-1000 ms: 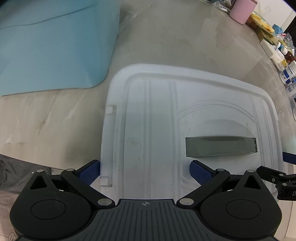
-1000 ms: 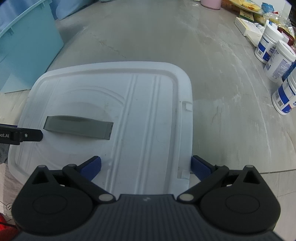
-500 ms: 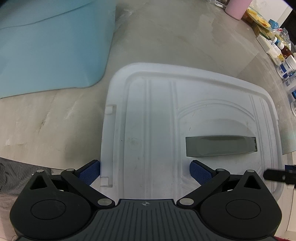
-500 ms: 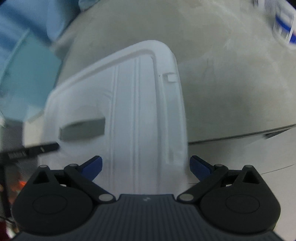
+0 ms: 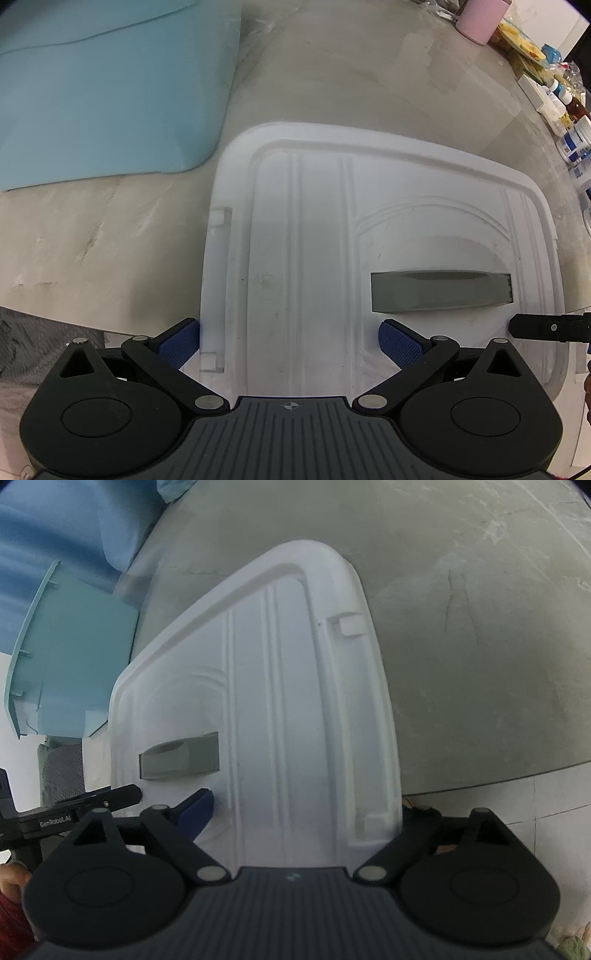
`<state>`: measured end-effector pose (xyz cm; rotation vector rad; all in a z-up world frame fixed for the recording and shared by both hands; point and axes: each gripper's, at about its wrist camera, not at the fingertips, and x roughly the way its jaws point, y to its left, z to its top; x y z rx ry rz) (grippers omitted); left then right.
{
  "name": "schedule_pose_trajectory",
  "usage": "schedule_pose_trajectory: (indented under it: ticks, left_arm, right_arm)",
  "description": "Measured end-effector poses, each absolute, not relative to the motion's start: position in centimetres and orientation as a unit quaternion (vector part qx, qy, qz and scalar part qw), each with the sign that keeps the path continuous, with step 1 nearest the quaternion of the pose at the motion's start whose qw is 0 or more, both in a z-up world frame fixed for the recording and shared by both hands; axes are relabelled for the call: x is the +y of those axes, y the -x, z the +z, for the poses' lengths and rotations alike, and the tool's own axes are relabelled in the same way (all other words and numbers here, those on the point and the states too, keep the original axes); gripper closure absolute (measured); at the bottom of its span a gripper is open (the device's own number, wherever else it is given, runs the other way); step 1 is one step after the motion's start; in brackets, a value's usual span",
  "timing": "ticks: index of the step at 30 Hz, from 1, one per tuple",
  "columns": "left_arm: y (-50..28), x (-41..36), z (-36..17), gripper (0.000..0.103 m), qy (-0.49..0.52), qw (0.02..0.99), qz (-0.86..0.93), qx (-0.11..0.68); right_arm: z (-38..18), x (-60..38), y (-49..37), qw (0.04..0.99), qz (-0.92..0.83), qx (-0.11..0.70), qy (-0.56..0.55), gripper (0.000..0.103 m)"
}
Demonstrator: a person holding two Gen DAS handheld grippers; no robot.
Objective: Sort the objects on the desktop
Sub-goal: 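Lift the white lid off the table with both tools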
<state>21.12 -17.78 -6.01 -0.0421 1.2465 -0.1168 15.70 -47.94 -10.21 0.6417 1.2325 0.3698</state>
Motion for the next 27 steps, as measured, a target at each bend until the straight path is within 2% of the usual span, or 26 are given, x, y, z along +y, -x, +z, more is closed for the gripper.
schedule_pose_trajectory:
  ticks: [9, 21, 27]
  left_arm:
    - [-20.4, -16.3, -5.6, 0.0, 0.038, 0.799, -0.068, 0.596]
    - [-19.8, -12.8, -8.2, 0.0, 0.167, 0.788, -0.127, 0.579]
    - [-19.4, -13.5, -9.3, 0.0, 0.185, 0.789, -0.128, 0.571]
  right_arm:
    - [-10.5, -47.7, -15.9, 0.748, 0.172, 0.57, -0.292, 0.013]
    - [-10.2, -48.7, -16.4, 0.745, 0.189, 0.58, -0.272, 0.012]
    - [-10.1, -48.7, -16.4, 0.744, 0.187, 0.583, -0.268, 0.012]
